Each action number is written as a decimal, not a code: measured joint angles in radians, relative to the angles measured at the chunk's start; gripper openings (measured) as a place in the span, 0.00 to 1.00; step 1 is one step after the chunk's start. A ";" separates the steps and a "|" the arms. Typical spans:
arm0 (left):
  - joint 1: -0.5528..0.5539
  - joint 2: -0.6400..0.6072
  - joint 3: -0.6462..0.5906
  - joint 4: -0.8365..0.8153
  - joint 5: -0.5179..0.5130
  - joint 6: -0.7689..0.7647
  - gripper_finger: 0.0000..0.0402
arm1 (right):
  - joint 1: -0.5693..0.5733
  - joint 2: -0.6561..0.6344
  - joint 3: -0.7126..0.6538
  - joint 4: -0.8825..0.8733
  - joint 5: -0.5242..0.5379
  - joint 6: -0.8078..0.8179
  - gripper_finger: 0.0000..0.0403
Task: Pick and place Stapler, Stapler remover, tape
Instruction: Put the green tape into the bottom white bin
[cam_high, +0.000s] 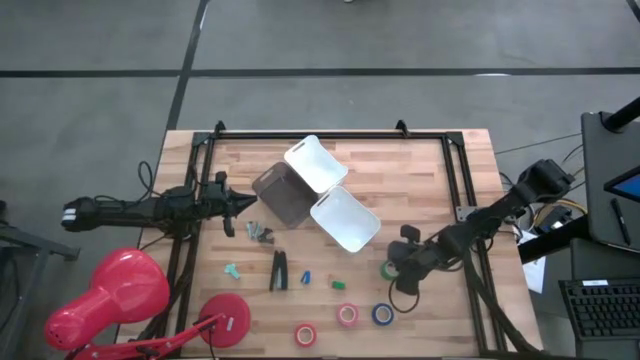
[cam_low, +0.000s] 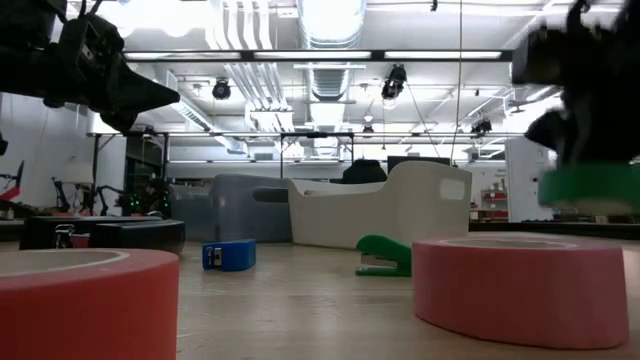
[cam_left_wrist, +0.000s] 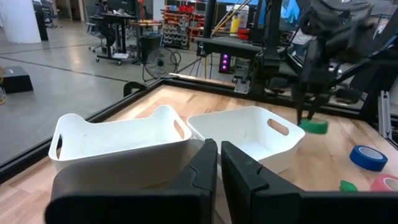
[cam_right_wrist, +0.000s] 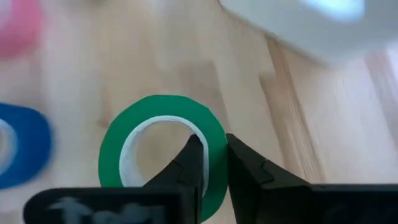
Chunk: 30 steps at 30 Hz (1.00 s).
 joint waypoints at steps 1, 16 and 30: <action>0.000 0.000 0.000 0.000 0.000 0.000 0.06 | 0.000 -0.007 0.018 -0.001 0.001 -0.020 0.12; 0.000 0.000 0.000 -0.004 0.000 0.000 0.06 | -0.250 -0.035 0.282 0.001 0.083 -0.476 0.12; 0.000 0.000 0.000 -0.007 0.000 0.000 0.06 | -0.555 0.252 0.484 0.006 -0.143 -0.690 0.12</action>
